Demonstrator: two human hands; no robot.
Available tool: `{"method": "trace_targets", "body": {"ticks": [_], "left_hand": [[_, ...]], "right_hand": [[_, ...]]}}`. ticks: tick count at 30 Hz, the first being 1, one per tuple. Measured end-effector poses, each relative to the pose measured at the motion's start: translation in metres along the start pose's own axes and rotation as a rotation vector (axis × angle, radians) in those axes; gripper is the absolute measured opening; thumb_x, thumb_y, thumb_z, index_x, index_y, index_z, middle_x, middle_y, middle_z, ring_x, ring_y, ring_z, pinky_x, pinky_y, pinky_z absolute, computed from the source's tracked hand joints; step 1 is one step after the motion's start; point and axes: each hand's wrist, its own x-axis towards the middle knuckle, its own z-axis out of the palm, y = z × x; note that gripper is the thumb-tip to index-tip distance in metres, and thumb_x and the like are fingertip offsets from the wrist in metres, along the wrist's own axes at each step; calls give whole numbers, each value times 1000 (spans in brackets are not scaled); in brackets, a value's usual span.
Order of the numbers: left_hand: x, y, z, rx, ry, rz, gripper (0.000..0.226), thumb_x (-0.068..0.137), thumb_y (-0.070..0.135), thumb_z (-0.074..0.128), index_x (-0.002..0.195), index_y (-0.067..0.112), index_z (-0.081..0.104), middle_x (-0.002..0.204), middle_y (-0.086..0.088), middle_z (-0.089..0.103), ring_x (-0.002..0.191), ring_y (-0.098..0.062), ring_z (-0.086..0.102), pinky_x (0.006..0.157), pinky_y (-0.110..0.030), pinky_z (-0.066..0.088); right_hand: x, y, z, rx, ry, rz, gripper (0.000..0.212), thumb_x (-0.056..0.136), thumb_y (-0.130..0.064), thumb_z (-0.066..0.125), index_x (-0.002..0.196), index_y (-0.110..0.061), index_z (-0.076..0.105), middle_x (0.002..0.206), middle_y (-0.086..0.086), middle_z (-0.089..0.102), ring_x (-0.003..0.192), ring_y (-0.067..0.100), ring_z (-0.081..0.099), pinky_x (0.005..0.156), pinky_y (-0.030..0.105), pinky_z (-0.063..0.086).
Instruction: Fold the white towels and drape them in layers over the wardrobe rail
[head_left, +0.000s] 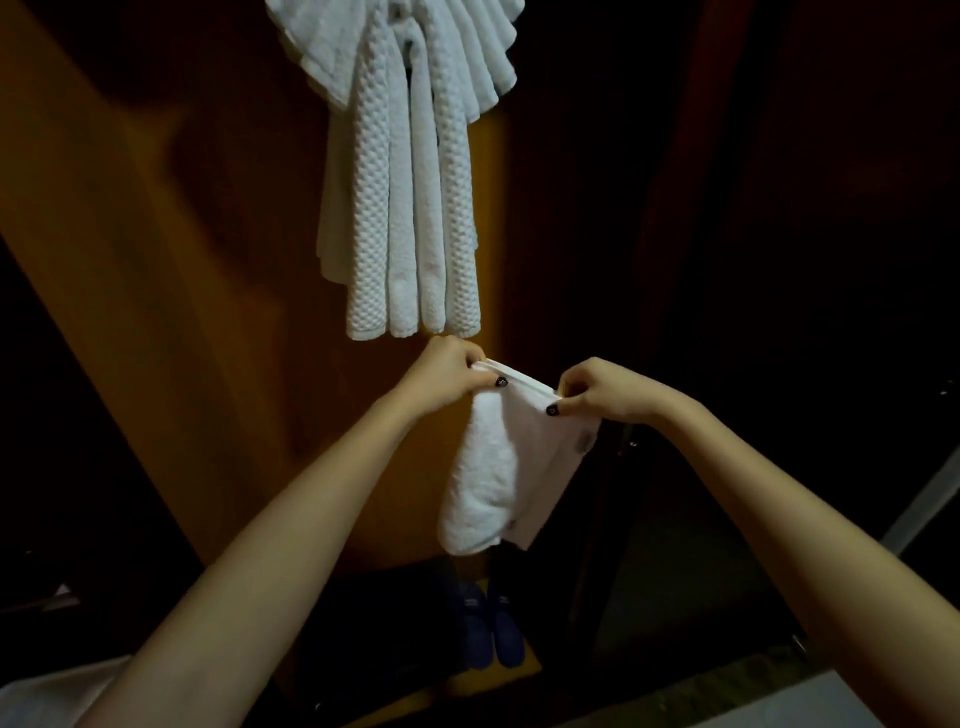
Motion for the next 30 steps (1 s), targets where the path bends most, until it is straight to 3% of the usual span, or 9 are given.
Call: {"method": "trace_targets", "body": {"ticks": [3,6,10,13,16,21,25,28,30], "left_hand": [[2,4,-7,124,46,-6,28,78,30,79,63,12,62,68,-13,64,61,-14,52,54,-29,35],[2,-1,-17,244,83,30,36,79,36,78,61,13,56,64,-8,59,66,-20,54,55,-33,32],[-5,-11,-31,368,92,21,42,80,46,74,57,21,49,60,3,51,64,-16,48,56,-33,31],[-9,-21,-42,133,90,4,28,80,34,77,67,10,66,66,-1,61,65,-9,51,61,-28,35],[-16,-26,-55,-129,22,-4,16,82,15,75,72,3,70,69,2,62,65,4,53,68,-14,39],[-21,-30,-62,-219,111,-36,20,79,8,77,63,11,64,68,-1,59,61,6,52,64,-10,37],[-24,-29,-67,-223,207,39,22,82,8,74,69,-3,59,69,-7,52,63,-3,44,59,-17,33],[-26,-31,-75,-250,226,98,28,82,2,73,67,13,53,67,2,50,58,6,42,57,-12,32],[-27,-35,-81,-255,247,101,31,82,1,73,69,18,50,67,5,48,56,6,41,55,-11,31]], "right_hand": [[1,-6,2,-118,23,35,30,95,-34,60,68,-19,58,65,-5,54,59,8,48,54,24,35],[2,-15,4,-160,60,7,37,99,-31,53,69,-11,59,60,-1,53,52,10,44,51,26,32],[5,-31,-1,-174,200,-54,24,94,-21,59,75,-10,67,57,-4,53,50,5,47,45,16,32],[10,-38,-5,-70,316,-37,21,89,-21,65,72,-8,68,61,1,59,53,6,50,46,16,34],[11,-39,-5,147,361,-27,23,84,-20,69,63,-13,66,61,4,61,54,8,49,52,21,36],[16,-46,1,296,377,-48,19,78,-14,71,61,-10,65,67,10,68,61,10,53,62,28,40],[22,-54,4,333,427,-62,17,79,-13,71,65,-10,61,70,11,69,65,18,59,67,35,47],[25,-58,6,369,460,-97,16,80,-13,73,73,-14,58,73,6,69,75,27,65,70,38,51],[27,-60,7,389,462,-119,14,82,-14,74,86,-18,61,87,6,68,83,24,65,74,37,50]]}}
